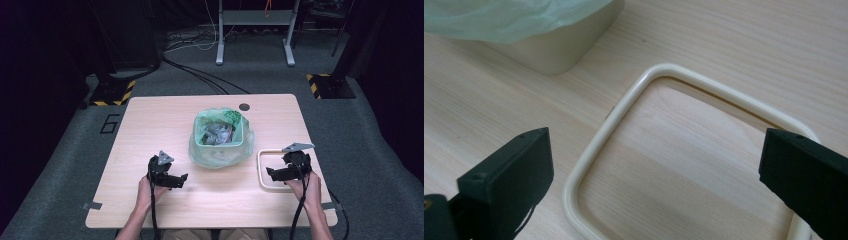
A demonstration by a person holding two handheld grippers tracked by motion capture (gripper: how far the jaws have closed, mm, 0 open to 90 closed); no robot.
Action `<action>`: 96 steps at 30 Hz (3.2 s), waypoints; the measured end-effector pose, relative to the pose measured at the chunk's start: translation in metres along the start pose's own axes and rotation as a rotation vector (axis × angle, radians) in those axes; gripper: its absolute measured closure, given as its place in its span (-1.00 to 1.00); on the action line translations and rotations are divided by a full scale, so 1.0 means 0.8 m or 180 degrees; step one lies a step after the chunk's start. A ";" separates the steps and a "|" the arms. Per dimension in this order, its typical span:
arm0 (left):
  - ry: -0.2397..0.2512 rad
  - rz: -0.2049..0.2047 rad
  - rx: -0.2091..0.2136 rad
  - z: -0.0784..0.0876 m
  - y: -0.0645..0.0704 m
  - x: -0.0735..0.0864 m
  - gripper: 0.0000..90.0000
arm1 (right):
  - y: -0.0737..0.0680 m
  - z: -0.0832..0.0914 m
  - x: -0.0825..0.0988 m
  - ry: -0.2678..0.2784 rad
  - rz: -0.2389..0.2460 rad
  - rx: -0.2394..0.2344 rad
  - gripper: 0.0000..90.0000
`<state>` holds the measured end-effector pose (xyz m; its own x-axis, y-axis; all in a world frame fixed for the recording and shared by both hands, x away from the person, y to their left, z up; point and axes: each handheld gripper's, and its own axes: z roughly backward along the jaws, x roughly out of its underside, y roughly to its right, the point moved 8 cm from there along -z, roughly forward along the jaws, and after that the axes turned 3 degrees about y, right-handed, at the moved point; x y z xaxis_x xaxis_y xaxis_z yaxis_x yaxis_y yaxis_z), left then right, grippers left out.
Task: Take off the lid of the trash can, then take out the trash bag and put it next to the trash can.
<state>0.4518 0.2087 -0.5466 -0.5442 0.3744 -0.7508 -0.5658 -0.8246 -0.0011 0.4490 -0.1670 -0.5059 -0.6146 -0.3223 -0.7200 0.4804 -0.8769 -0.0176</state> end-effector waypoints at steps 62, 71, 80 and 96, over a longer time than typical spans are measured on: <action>0.0492 -0.0343 0.0260 -0.017 0.043 -0.062 0.52 | -0.089 -0.060 -0.057 0.0294 0.0551 -0.0295 0.79; 0.0682 -0.0296 0.0187 -0.013 0.045 -0.067 1.00 | -0.088 -0.051 -0.059 0.0457 0.0505 -0.0253 0.99; 0.0918 -0.0393 0.0159 0.015 0.050 -0.091 1.00 | -0.087 -0.024 -0.073 0.0667 0.0506 -0.0198 1.00; 0.0881 -0.0541 0.0008 0.028 0.022 -0.155 1.00 | -0.077 -0.005 -0.139 0.0639 0.0683 0.0044 0.99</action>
<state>0.4955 0.1575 -0.4388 -0.2529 0.3768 -0.8911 -0.6358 -0.7590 -0.1405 0.4900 -0.0762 -0.4274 -0.3632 -0.4251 -0.8291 0.5766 -0.8016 0.1584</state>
